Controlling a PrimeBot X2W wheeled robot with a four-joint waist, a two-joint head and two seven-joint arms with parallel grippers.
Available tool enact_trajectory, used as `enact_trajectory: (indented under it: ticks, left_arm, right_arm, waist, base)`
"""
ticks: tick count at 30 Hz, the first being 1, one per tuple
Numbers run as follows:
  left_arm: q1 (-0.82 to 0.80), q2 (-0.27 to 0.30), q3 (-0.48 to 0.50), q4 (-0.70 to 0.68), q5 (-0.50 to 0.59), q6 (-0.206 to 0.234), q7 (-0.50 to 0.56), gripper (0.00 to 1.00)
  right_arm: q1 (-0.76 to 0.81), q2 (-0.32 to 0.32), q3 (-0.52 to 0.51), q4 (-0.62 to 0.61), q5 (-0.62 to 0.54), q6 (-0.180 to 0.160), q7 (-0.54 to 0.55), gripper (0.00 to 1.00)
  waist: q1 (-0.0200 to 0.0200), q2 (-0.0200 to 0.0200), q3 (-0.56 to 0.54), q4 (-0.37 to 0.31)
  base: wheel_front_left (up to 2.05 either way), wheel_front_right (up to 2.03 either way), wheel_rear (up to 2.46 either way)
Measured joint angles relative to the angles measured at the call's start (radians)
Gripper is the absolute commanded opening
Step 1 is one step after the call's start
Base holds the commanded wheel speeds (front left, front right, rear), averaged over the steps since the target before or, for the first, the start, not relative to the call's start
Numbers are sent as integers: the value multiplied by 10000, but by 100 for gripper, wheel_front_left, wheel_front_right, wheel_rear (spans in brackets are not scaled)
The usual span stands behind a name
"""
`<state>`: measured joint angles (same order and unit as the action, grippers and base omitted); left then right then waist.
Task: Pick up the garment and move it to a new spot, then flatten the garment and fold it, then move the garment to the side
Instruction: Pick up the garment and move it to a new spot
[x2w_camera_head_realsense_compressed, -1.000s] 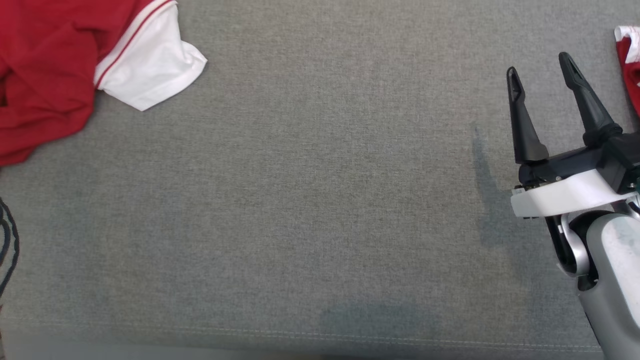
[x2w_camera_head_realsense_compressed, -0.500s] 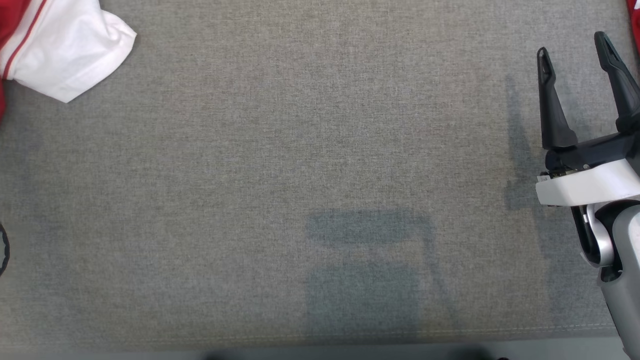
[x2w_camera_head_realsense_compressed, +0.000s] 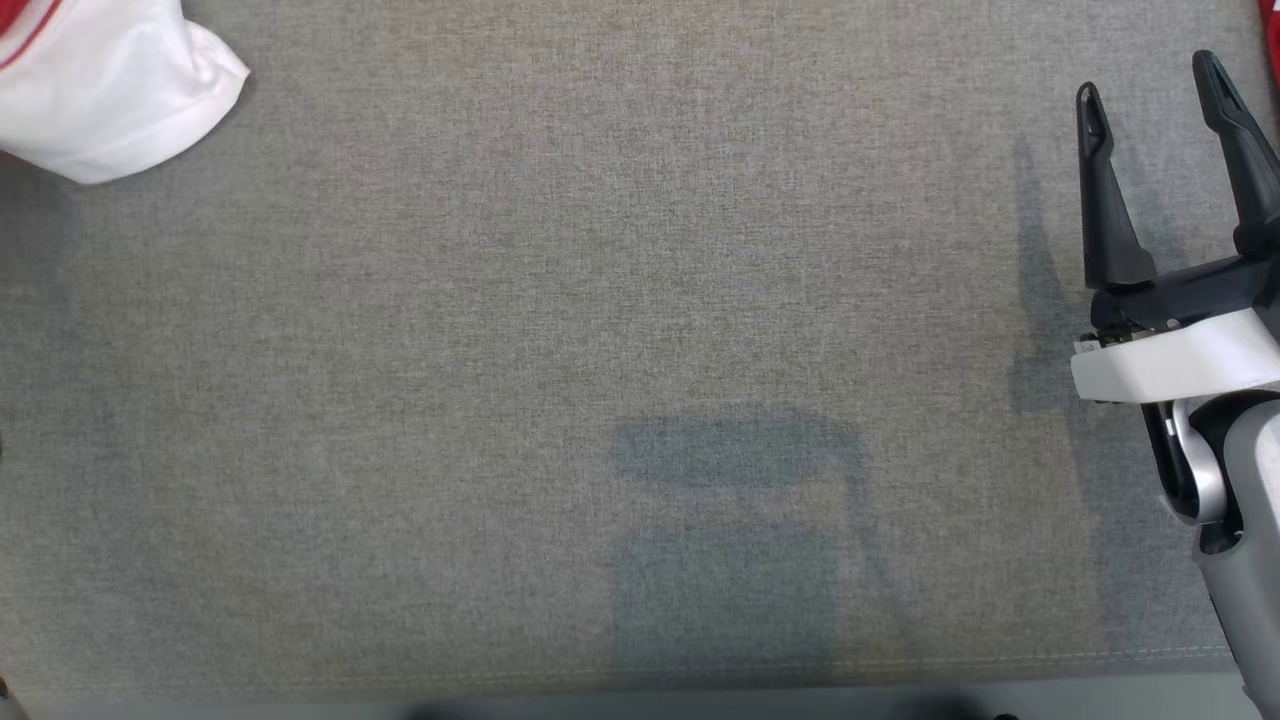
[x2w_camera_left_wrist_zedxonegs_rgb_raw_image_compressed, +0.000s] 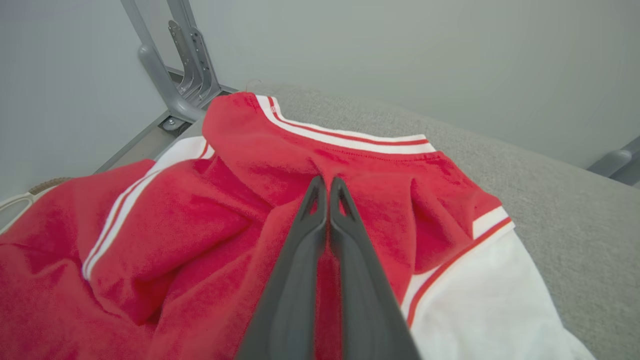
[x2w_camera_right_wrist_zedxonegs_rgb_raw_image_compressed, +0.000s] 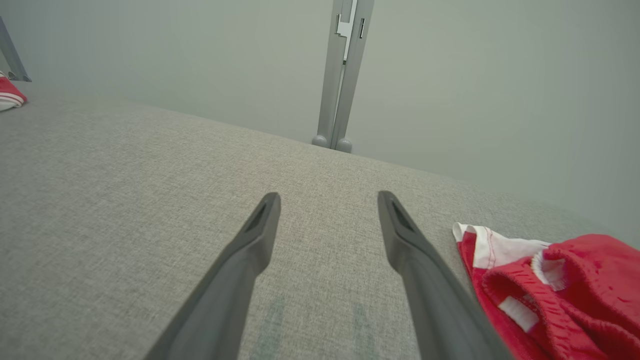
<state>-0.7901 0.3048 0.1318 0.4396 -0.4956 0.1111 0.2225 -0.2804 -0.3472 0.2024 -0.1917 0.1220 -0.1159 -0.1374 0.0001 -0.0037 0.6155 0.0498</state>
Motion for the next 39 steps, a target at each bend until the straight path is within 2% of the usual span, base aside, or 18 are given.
enact_trajectory:
  ticks: [6,7,14,19,25,30,39]
  left_arm:
    - [-787,144,-102,-284,359,-357,-1262,0]
    - [-946,207,-330,-290,443,-594,-1476,0]
    - [-1283,186,-1375,-485,890,-1432,-2052,0]
    - [-1356,-136,-2115,-667,959,-2088,-2211,0]
    - [-1504,-443,-2412,-1101,802,-2140,-2366,0]
    - [-1402,-734,-3103,-1453,725,-2261,-2301,0]
    - [123,-848,-4343,-1996,324,-2341,-1003,0]
  right_arm:
    - [-34,92,25,251,2,0,-219,100]
    - [-40,155,36,399,8,0,-311,100]
    - [-156,543,245,886,113,0,-591,100]
    - [-167,686,284,1235,236,0,-708,100]
    - [-106,922,247,1592,430,0,-825,100]
    - [292,1009,176,1906,545,-2,-909,100]
    - [845,1308,343,2127,640,-2,-920,100]
  waist:
    - [0,0,-334,34]
    - [0,0,-487,39]
    - [0,0,-1163,3]
    - [0,0,-1727,-96]
    - [0,0,-2461,-282]
    - [0,0,-3101,-449]
    - [-1,0,-4189,-842]
  base:
    - [0,0,0]
    - [0,0,0]
    - [0,0,0]
    - [0,0,0]
    - [0,0,0]
    - [0,0,0]
    - [0,0,0]
